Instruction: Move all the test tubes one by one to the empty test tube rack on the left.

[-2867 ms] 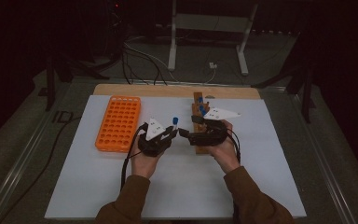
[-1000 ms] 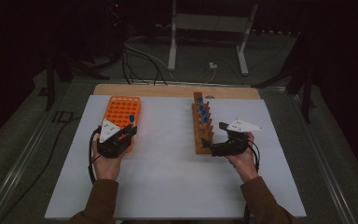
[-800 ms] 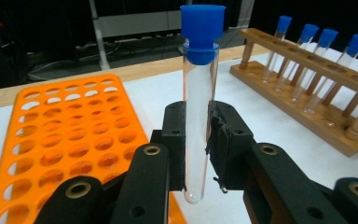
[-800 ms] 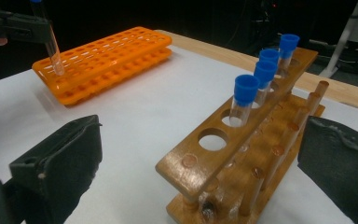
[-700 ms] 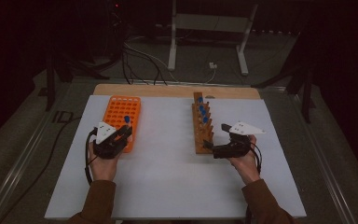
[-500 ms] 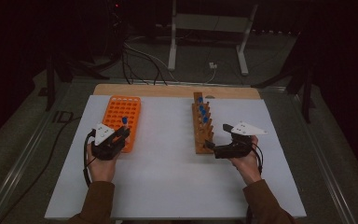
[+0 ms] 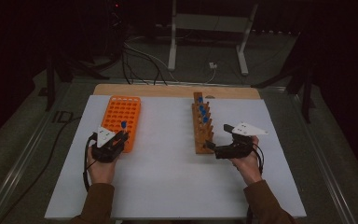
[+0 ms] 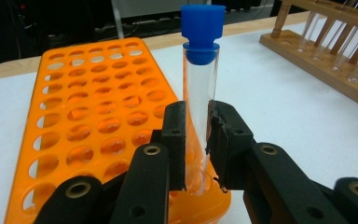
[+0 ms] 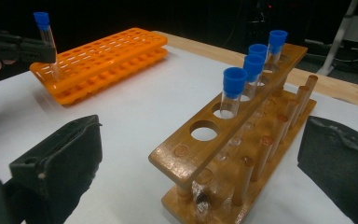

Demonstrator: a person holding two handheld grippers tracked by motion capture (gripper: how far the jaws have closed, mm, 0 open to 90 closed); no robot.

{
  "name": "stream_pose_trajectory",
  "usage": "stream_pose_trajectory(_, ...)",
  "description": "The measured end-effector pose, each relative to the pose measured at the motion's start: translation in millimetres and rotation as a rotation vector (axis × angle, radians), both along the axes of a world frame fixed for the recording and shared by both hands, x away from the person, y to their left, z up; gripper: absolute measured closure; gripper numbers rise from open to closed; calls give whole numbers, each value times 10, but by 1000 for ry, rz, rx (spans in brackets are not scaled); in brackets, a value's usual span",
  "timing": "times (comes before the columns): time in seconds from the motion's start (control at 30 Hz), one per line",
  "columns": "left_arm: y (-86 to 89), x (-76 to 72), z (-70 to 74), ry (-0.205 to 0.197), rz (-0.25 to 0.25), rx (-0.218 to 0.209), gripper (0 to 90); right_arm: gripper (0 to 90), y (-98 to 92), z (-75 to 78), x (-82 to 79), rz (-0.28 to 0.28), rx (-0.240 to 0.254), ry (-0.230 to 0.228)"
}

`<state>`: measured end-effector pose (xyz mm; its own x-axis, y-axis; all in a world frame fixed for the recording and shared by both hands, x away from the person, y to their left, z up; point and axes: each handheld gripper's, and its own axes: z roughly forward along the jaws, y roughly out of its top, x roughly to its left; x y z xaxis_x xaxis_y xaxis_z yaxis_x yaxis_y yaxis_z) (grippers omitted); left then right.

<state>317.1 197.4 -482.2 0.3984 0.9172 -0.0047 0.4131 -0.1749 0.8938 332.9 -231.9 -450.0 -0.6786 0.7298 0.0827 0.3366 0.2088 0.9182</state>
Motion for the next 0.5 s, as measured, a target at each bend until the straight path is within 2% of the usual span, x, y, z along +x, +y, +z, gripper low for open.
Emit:
stream_pose_trajectory(0.1, 17, -5, -23, 8, -1, -4, 767, 1, 3, -3, -1, 1, 0, 2)
stream_pose_trajectory(0.23, -3, -9, -57, 21, -9, 30, 767, 1, 10, -12, 0, 6, -4, 3)
stream_pose_trajectory(0.5, -15, -24, -87, 40, -19, 62, 769, 1, 15, -21, -4, 10, -6, 9)
